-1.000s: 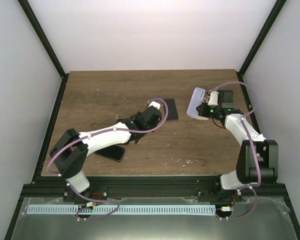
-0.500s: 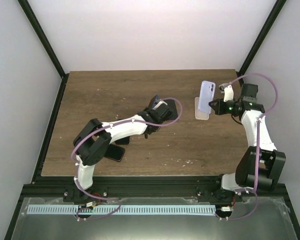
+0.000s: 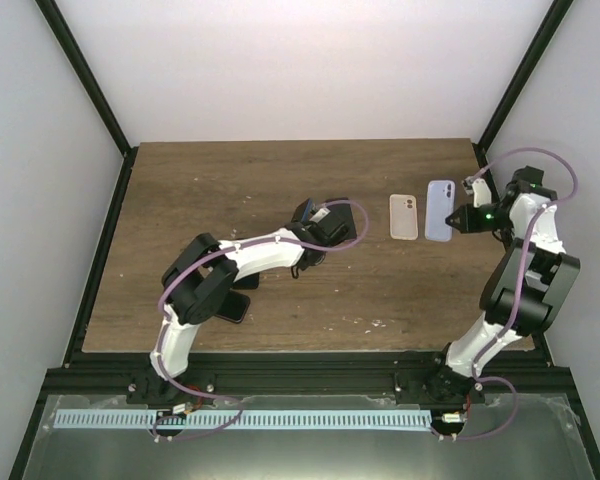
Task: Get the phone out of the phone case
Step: Place the phone at the center of the board.
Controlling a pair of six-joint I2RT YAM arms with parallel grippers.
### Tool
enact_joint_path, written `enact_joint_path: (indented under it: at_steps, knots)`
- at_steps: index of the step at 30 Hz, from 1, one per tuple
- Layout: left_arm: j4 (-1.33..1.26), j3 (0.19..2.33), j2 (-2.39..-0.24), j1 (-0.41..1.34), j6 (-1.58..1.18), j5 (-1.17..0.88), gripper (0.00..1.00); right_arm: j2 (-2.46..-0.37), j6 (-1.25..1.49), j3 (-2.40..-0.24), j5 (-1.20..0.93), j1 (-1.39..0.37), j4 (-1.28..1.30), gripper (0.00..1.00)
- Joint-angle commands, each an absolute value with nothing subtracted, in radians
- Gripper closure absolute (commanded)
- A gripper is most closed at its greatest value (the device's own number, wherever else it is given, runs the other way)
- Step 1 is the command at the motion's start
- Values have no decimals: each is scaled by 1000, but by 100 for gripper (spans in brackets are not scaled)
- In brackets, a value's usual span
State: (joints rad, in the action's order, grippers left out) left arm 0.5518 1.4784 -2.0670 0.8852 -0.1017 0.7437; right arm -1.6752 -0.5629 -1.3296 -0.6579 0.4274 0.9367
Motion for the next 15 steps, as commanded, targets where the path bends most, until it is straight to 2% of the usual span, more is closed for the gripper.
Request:
enact_joint_path:
  at_steps: [1,4,7,15]
  knots:
    - [585,1520,-2110,891,-151,765,100,-1769,-628,-1457,-662,482,1026,99]
    - [596,1528,-2135,896,-174,744,99,-1835,-641,-1514,-637,503,1033,99]
    - [594,1528,-2148,900,-198,721,91,-1904,-654,-1574,-622,509,1048,99]
    - [561,1536,-2163,895,-222,623,82,-2054,-671,-1748,-588,509,1109,99]
